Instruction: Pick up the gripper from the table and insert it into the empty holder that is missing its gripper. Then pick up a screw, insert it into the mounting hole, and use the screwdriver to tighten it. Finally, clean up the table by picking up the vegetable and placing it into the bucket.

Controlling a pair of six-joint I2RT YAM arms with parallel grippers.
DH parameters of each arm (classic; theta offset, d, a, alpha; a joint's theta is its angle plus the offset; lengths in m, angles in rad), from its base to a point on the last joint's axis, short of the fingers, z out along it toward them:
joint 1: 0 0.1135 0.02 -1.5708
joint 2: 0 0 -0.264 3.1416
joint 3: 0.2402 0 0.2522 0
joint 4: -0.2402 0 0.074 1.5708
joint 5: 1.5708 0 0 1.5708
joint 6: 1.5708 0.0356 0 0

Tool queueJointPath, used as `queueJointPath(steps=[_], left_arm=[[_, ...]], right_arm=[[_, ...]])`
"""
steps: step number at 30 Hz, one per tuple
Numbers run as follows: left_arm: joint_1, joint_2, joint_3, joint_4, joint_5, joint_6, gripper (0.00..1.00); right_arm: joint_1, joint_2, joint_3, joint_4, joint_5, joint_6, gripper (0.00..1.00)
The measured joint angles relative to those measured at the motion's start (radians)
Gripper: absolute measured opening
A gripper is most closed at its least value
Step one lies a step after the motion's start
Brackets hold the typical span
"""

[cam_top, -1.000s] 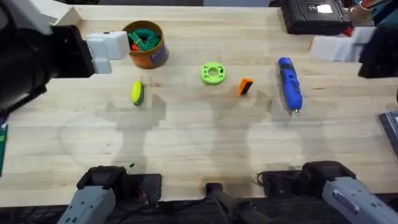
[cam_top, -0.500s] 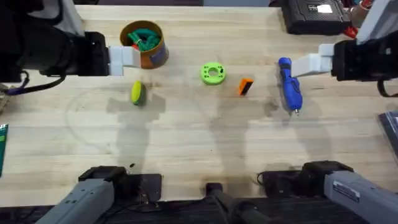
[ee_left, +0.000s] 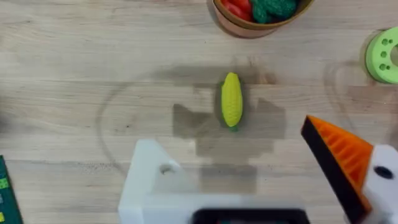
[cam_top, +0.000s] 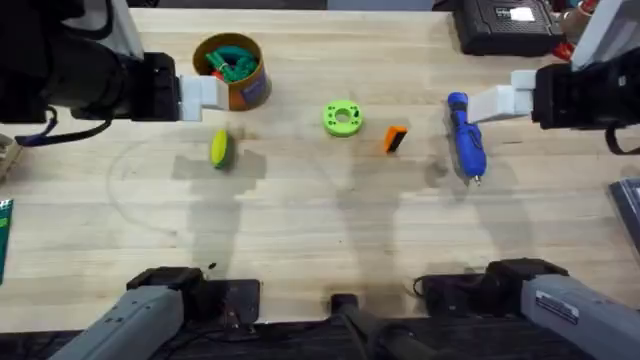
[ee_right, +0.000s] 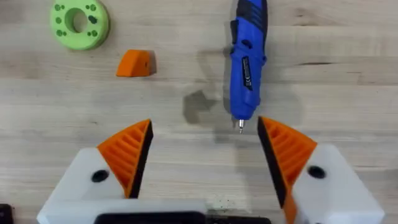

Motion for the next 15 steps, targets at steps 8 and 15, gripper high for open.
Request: queueJointPath(steps=[8, 15], left_arm=[[0.037, 0.0, 0.062, -0.084, 0.0, 0.067, 0.985], [0.075, 0.011, 0.088, -0.129, 0.02, 0.103, 0.985]], right_arm=[[0.0, 0.0, 0.0, 0.001, 0.0, 0.0, 0.99], [0.0, 0.0, 0.0, 0.013, 0.0, 0.0, 0.99]])
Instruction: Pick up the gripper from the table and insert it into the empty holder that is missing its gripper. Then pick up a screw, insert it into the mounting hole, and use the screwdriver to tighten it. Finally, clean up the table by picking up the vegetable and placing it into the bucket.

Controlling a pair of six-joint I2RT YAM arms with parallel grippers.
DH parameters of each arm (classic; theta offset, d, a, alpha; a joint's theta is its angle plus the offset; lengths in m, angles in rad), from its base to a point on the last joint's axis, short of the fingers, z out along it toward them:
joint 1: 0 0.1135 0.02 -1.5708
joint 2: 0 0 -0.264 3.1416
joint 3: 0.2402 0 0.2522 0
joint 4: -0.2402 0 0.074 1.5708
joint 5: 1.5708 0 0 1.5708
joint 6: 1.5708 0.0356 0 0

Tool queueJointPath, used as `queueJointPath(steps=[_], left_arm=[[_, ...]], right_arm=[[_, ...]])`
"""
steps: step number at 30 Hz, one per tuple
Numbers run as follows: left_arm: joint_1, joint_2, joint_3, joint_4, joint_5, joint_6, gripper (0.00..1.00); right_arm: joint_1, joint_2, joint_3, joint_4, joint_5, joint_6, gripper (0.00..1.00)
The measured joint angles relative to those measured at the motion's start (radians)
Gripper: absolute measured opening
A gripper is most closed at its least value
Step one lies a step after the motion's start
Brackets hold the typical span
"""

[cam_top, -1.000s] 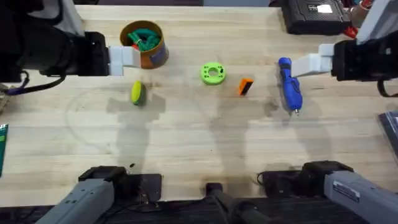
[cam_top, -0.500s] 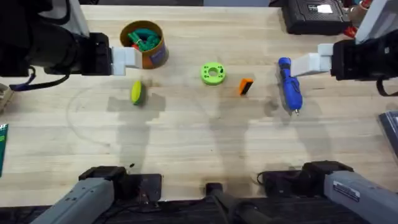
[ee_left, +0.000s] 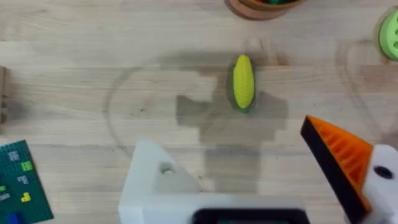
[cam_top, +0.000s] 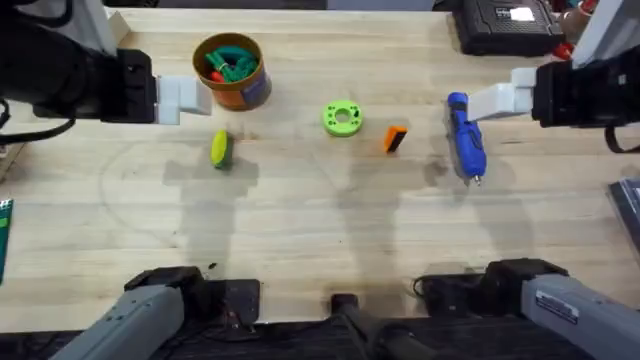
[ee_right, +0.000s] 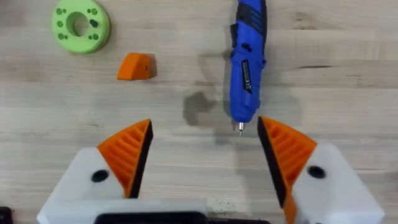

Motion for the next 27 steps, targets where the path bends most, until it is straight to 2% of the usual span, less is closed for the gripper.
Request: queueJointPath(steps=[4, 11, 14, 20, 27], left_arm=[[0.0, 0.038, 0.0, -0.01, 0.008, -0.001, 0.985], [-0.004, 0.063, -0.089, 0.101, 0.011, -0.021, 0.985], [-0.031, 0.094, -0.123, 0.149, 0.011, -0.038, 0.985], [-0.1, 0.219, -0.124, 0.219, 0.015, -0.077, 0.985], [-0.112, 0.315, -0.141, 0.281, 0.033, -0.107, 0.985]], right_arm=[[0.0, 0.0, 0.0, 0.0, 0.0, 0.0, 0.991], [0.0, 0.0, 0.0, 0.0, 0.0, 0.0, 0.991], [0.0, 0.0, 0.0, -0.001, 0.0, 0.0, 0.991], [0.0, 0.0, 0.0, -0.001, 0.0, 0.0, 0.991], [0.0, 0.0, 0.0, -0.001, 0.0, 0.0, 0.991]])
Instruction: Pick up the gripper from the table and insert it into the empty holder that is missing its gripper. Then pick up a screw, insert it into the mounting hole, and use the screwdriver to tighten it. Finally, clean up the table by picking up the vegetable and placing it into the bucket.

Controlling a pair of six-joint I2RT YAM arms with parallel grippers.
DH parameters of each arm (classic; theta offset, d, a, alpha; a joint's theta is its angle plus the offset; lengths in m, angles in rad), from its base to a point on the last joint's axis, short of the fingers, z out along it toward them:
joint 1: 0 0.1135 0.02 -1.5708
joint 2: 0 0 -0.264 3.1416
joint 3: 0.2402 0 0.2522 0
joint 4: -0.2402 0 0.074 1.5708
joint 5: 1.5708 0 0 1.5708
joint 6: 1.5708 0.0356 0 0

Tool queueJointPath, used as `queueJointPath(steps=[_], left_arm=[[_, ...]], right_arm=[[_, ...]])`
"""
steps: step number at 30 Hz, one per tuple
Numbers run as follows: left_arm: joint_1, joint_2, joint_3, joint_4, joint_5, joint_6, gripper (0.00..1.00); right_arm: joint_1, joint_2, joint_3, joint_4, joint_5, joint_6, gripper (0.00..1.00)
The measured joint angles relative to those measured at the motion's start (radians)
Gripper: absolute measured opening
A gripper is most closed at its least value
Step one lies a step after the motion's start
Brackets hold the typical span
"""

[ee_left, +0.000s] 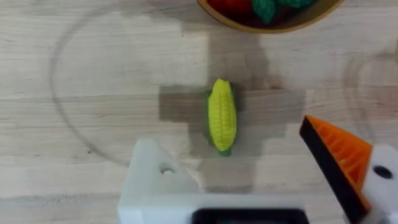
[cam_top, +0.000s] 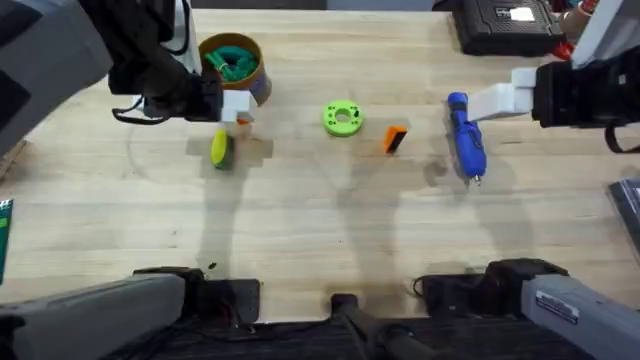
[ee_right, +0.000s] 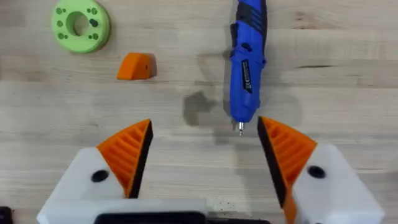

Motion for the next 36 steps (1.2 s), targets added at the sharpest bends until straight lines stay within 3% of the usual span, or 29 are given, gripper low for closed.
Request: queueJointPath(steps=[10, 16, 28, 36], left_arm=[[0.0, -0.009, -0.182, 0.169, 0.022, -0.006, 0.985], [0.01, -0.009, -0.265, 0.245, 0.031, 0.032, 0.985], [0.088, -0.007, -0.274, 0.346, 0.078, 0.085, 0.985], [0.088, 0.103, -0.274, 0.349, 0.124, 0.113, 0.98]], right_arm=[[0.0, 0.0, 0.0, 0.0, 0.0, 0.0, 0.99], [0.0, 0.0, 0.0, 0.0, 0.0, 0.0, 0.991], [0.0, 0.0, 0.0, 0.0, 0.0, 0.0, 0.99], [0.0, 0.0, 0.0, 0.0, 0.0, 0.0, 0.99]])
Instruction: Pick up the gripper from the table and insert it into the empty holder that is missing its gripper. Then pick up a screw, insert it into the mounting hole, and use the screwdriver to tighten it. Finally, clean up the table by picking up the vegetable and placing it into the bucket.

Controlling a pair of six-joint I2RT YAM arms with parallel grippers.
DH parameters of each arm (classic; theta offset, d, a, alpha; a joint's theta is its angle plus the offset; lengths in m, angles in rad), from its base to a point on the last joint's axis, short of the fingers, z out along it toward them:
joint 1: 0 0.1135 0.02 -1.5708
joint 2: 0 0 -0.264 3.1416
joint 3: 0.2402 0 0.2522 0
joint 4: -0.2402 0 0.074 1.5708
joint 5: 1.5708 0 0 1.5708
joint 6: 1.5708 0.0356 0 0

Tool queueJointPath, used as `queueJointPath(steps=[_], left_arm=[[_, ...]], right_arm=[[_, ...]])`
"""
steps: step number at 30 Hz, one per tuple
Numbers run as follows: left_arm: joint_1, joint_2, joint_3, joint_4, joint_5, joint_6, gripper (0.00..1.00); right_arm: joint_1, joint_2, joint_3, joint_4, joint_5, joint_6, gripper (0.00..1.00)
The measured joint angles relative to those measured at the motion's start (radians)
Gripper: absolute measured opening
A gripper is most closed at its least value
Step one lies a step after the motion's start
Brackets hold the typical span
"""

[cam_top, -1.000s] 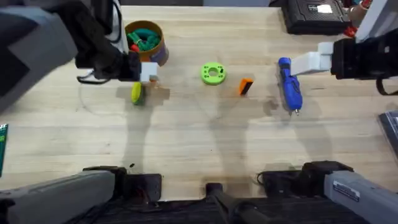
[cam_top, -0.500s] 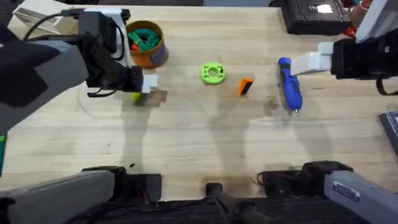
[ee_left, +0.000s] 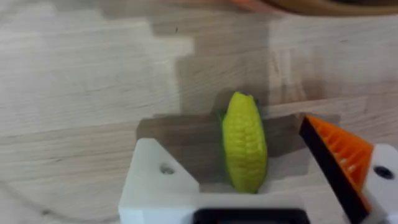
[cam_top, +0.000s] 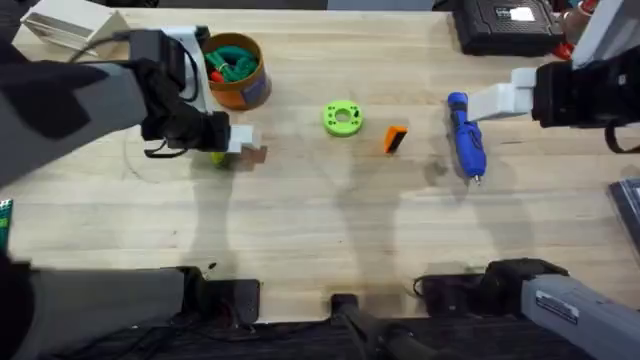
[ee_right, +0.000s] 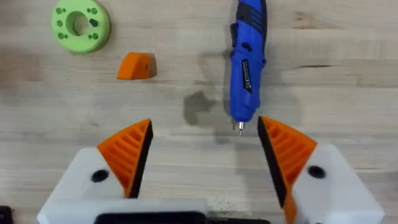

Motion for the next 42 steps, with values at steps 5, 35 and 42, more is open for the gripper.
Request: queueJointPath(steps=[5, 35, 42], left_arm=[[0.0, 0.033, 0.009, 0.007, 0.027, -0.004, 0.928], [-0.008, 0.033, 0.029, 0.016, 0.03, -0.008, 0.012], [-0.008, 0.033, 0.05, -0.039, 0.009, -0.008, 0.012]], right_arm=[[0.0, 0.0, 0.0, 0.0, 0.0, 0.0, 0.99], [0.0, 0.0, 0.0, 0.0, 0.0, 0.0, 0.989], [0.0, 0.0, 0.0, 0.0, 0.0, 0.0, 0.99]])
